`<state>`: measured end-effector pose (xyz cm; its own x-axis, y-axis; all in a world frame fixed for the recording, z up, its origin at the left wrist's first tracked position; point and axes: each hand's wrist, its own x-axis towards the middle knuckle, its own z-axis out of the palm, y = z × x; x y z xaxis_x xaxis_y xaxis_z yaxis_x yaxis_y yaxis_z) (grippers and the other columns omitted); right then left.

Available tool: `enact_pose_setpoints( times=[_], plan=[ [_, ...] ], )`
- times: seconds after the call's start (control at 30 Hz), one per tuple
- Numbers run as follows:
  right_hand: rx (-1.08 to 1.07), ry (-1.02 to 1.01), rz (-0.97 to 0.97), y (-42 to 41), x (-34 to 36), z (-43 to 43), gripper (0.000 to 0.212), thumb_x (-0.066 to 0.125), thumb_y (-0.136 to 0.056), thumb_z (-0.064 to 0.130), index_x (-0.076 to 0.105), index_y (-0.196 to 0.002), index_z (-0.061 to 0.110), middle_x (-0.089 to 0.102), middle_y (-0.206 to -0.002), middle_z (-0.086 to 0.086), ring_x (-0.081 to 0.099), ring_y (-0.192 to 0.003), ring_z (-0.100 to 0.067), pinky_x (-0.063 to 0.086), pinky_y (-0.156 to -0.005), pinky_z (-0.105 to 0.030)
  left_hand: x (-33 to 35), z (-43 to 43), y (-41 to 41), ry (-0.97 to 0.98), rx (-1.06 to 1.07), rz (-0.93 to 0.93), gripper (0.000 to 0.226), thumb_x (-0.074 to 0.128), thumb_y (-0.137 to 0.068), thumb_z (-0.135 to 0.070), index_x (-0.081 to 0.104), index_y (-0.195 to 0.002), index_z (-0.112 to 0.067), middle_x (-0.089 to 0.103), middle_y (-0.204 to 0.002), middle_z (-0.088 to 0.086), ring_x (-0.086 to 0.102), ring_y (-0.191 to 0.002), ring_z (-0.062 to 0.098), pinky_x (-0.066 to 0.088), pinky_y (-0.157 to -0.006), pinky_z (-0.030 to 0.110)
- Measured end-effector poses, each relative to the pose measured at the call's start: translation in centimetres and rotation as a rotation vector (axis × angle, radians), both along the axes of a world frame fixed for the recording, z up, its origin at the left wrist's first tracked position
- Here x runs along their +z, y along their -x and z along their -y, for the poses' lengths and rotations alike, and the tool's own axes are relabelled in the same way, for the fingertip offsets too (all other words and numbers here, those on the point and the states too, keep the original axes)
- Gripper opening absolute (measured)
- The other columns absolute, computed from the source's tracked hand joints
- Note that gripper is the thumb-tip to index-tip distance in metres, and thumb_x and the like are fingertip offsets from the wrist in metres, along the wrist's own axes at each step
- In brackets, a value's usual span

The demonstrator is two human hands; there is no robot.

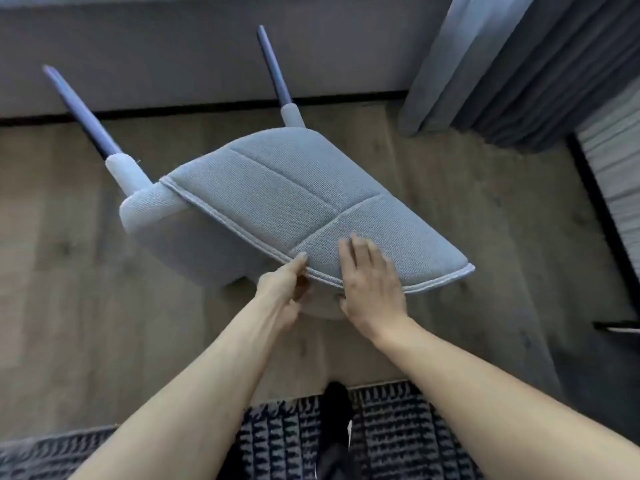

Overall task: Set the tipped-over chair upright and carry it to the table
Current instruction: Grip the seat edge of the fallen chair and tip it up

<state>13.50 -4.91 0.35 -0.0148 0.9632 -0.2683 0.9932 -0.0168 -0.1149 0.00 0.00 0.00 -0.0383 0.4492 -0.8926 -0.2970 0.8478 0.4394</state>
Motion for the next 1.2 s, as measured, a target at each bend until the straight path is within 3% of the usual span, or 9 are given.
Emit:
enact_pose_setpoints(
  times=[0.13,0.23,0.63,0.8,0.87,0.97,1.03,1.13,1.2],
  plan=[
    [0.025,-0.132,0.026,-0.5,-0.8,-1.0,0.058,0.052,-0.084,0.004,0.043,-0.141,0.006,0.042,-0.146,-0.022,0.041,-0.131,-0.043,0.038,-0.100,-0.057,-0.9,-0.2,-0.8,-0.028,0.115,0.267,0.019,0.059,-0.093,-0.020,0.062,-0.111,-0.013,0.070,-0.105,0.010,0.066,-0.091,0.025,0.056,-0.073,0.040],
    [0.032,-0.152,0.042,-0.2,-1.6,-1.4,0.052,0.036,-0.091,0.007,0.043,-0.142,0.009,0.042,-0.147,-0.021,0.041,-0.131,-0.045,0.037,-0.100,-0.059,-0.9,-0.7,-1.3,-0.050,0.160,0.262,0.027,0.060,-0.092,-0.018,0.062,-0.118,-0.009,0.070,-0.116,0.012,0.068,-0.100,0.027,0.057,-0.078,0.046],
    [0.156,-0.114,0.132,1.4,2.2,-3.5,0.053,0.027,-0.087,0.009,0.057,-0.130,0.006,0.056,-0.133,-0.026,0.055,-0.116,-0.049,0.047,-0.087,-0.060,2.0,-1.9,-0.3,-0.146,0.181,0.027,0.022,0.062,-0.091,-0.012,0.063,-0.110,-0.001,0.072,-0.096,0.013,0.070,-0.082,0.025,0.059,-0.057,0.038],
    [0.284,-0.057,0.192,1.1,11.0,-5.5,0.058,0.031,-0.091,0.011,0.030,-0.149,0.012,0.033,-0.153,-0.023,0.034,-0.135,-0.045,0.036,-0.102,-0.056,8.5,-3.2,0.2,-0.177,0.210,0.063,0.016,0.065,-0.088,-0.009,0.066,-0.102,-0.001,0.073,-0.095,0.016,0.071,-0.080,0.030,0.060,-0.072,0.055],
    [0.324,-0.036,0.216,1.8,14.9,-6.8,0.057,0.036,-0.094,0.013,0.026,-0.150,0.015,0.031,-0.154,-0.020,0.034,-0.135,-0.041,0.036,-0.102,-0.053,11.7,-4.0,0.8,-0.187,0.227,0.075,0.011,0.063,-0.089,-0.008,0.065,-0.098,-0.002,0.072,-0.091,0.016,0.070,-0.076,0.029,0.060,-0.067,0.054],
    [0.384,-0.029,0.215,2.9,21.4,-8.9,0.043,0.040,-0.092,0.010,0.044,-0.135,0.015,0.053,-0.132,-0.015,0.052,-0.116,-0.036,0.046,-0.087,-0.044,16.5,-5.3,1.8,-0.216,0.220,0.062,0.007,0.060,-0.091,-0.005,0.064,-0.096,-0.005,0.069,-0.082,0.012,0.067,-0.070,0.024,0.062,-0.052,0.041],
    [0.437,-0.031,0.205,3.7,25.2,-10.7,0.033,0.045,-0.091,0.010,0.054,-0.122,0.015,0.060,-0.118,-0.011,0.058,-0.108,-0.033,0.041,-0.074,-0.036,19.3,-6.7,2.6,-0.228,0.214,0.089,0.009,0.058,-0.091,-0.004,0.063,-0.099,-0.005,0.068,-0.084,0.012,0.067,-0.072,0.023,0.060,-0.046,0.038],
    [0.553,-0.017,0.284,5.7,29.7,-13.4,0.028,0.053,-0.089,0.018,0.062,-0.116,0.018,0.062,-0.115,-0.008,0.059,-0.107,-0.030,0.034,-0.070,-0.031,21.8,-8.9,4.1,-0.219,0.221,0.124,0.017,0.052,-0.095,-0.005,0.061,-0.109,-0.003,0.067,-0.087,0.012,0.065,-0.074,0.022,0.059,-0.044,0.036],
    [0.622,-0.015,0.326,7.5,31.5,-15.3,0.020,0.054,-0.088,0.019,0.064,-0.105,0.019,0.062,-0.105,-0.006,0.059,-0.098,-0.029,0.034,-0.068,-0.029,23.1,-10.4,5.5,-0.207,0.226,0.165,0.012,0.048,-0.097,-0.005,0.060,-0.098,-0.003,0.065,-0.085,0.012,0.063,-0.073,0.021,0.057,-0.041,0.034]
  ],
)
